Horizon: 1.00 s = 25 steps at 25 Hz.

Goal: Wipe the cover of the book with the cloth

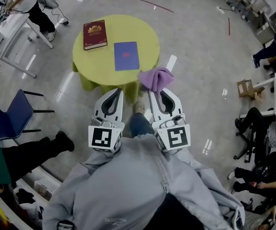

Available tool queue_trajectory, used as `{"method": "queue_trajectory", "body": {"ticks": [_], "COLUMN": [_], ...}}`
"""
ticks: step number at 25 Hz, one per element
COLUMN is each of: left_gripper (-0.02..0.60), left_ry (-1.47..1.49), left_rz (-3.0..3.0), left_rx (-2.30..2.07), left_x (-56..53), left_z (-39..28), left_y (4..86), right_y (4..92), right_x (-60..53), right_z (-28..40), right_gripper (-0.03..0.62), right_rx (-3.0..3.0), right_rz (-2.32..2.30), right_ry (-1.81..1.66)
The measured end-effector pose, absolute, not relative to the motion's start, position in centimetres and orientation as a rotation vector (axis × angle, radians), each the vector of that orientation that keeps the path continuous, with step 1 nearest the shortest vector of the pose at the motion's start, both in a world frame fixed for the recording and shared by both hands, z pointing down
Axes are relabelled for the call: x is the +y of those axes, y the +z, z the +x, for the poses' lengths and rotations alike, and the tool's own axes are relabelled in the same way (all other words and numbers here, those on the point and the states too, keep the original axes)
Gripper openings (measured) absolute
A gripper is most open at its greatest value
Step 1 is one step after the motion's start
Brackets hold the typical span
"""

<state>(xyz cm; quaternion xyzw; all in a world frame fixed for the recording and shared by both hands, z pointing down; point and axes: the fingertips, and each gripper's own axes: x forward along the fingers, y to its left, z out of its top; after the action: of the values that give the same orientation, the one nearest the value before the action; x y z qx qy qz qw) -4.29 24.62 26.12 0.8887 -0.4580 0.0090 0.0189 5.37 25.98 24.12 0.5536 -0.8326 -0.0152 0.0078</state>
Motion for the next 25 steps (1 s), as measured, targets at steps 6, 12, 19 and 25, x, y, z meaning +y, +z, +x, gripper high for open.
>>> {"method": "queue_trajectory", "body": {"ticks": [6, 12, 19, 25], "left_gripper": [0.018, 0.018, 0.018, 0.018], "left_ry": [0.035, 0.035, 0.048, 0.073], "left_rz": [2.715, 2.668, 2.599, 2.554], "left_rx": [-1.473, -1.513, -1.590, -1.653], "left_x": [15.8, 7.1, -0.3, -4.5], "left_z": [-3.1, -1.6, -0.8, -0.3], "left_y": [27.0, 27.6, 28.2, 28.7], "right_y": [25.2, 26.5, 27.5, 28.2], "right_x": [16.4, 7.3, -0.4, -4.8], "right_z": [6.6, 7.6, 8.7, 8.9], "right_gripper": [0.072, 0.072, 0.072, 0.072], "right_rx": [-2.631, -2.650, -2.664, -2.728], "right_rz": [1.650, 1.550, 1.440, 1.337], "right_ry": [-0.014, 0.021, 0.052, 0.056]}}
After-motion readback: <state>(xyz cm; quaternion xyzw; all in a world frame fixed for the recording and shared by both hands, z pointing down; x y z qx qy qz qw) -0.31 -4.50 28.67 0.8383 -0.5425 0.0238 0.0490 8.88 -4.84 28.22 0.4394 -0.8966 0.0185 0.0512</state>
